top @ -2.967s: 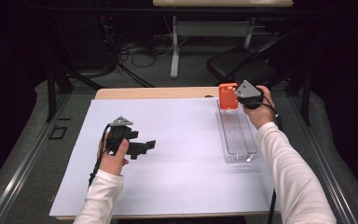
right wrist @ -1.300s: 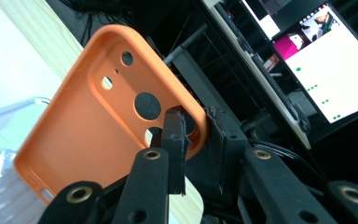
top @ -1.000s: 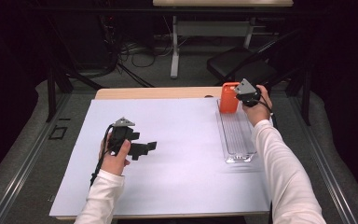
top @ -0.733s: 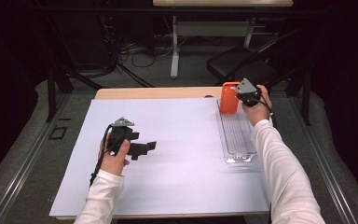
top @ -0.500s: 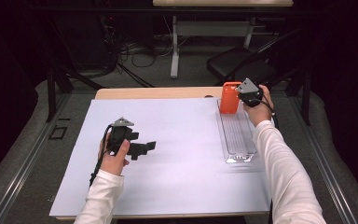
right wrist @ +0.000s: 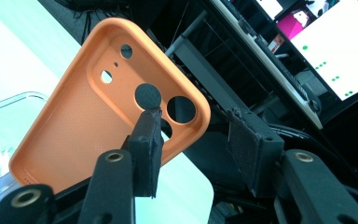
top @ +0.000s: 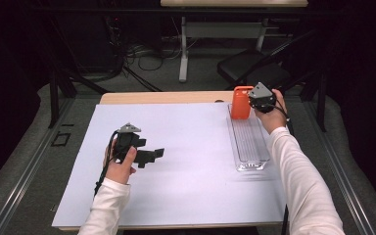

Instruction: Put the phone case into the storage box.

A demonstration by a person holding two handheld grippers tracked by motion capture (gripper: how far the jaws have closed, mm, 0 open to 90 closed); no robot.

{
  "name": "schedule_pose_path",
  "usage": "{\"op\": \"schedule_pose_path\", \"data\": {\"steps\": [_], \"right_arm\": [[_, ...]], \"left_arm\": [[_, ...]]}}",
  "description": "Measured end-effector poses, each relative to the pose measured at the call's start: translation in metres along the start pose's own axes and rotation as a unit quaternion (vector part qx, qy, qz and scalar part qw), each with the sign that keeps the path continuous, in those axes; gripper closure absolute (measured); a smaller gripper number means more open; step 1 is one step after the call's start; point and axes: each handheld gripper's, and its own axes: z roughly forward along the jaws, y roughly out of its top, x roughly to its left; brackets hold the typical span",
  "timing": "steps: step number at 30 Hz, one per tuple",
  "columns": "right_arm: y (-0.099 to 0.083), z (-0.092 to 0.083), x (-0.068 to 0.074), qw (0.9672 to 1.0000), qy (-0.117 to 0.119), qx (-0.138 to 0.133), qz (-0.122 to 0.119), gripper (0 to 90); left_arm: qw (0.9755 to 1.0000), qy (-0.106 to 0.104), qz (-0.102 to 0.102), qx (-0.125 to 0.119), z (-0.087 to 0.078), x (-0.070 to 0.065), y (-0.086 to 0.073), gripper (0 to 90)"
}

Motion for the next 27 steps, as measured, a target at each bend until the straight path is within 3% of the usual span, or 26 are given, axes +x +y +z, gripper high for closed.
{"op": "schedule_pose_path", "data": {"steps": [8, 15, 17, 19, 22, 27], "right_arm": [[0.001, -0.001, 0.002, 0.9999, 0.005, 0.001, 0.015, 48.4], [0.000, -0.005, 0.001, 0.9971, 0.022, 0.017, 0.071, 44.3], [0.000, -0.007, 0.001, 0.9938, 0.027, 0.019, 0.107, 42.1], [-0.001, -0.008, 0.002, 0.9913, 0.027, 0.028, 0.126, 38.5], [-0.002, -0.010, 0.002, 0.9841, 0.044, 0.050, 0.165, 34.7], [-0.001, -0.016, 0.001, 0.9782, 0.055, 0.057, 0.192, 28.1]], "left_arm": [[1.0000, 0.002, -0.003, -0.002, -0.001, 0.002, 0.000, 16.2], [1.0000, 0.000, -0.002, -0.004, -0.002, 0.001, 0.000, 16.2], [1.0000, 0.000, -0.002, -0.004, -0.002, 0.002, 0.001, 16.2], [1.0000, 0.000, -0.003, -0.005, -0.002, 0.002, 0.001, 16.1], [1.0000, 0.002, -0.001, -0.003, 0.000, 0.003, 0.002, 16.2], [1.0000, -0.001, -0.004, -0.007, 0.001, 0.006, 0.004, 16.2]]}}
